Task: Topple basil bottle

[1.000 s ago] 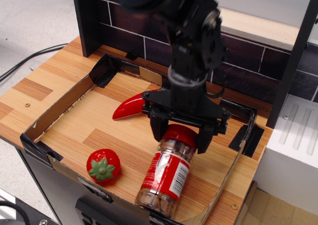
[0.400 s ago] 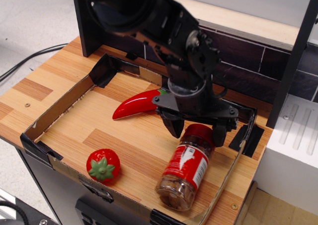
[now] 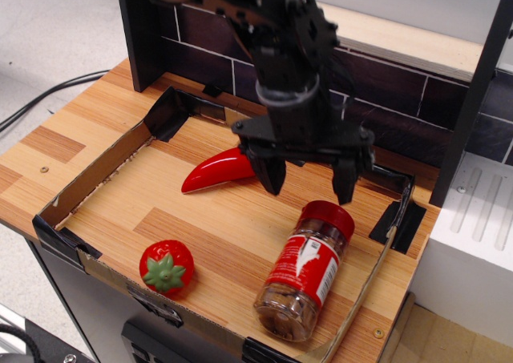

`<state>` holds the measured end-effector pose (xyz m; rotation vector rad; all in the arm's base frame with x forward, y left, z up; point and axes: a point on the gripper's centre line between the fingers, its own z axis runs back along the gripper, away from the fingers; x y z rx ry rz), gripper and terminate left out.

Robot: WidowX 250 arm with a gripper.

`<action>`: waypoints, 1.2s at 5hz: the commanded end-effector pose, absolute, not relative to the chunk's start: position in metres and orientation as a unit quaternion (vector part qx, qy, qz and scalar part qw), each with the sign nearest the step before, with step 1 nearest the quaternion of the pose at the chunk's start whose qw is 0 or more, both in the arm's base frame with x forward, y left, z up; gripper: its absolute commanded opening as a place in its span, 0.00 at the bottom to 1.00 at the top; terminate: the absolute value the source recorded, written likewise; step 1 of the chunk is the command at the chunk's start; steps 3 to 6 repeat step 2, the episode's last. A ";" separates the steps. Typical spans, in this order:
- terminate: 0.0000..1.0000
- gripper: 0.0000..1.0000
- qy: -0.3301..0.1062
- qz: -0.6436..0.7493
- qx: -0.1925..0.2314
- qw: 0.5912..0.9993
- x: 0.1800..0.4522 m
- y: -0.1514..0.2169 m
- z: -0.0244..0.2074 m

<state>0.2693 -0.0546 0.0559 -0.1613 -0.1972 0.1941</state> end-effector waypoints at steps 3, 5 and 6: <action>1.00 1.00 -0.128 0.105 -0.067 0.984 0.286 -0.055 0.097; 1.00 1.00 -0.128 0.105 -0.067 0.984 0.286 -0.055 0.097; 1.00 1.00 -0.128 0.105 -0.067 0.984 0.286 -0.055 0.097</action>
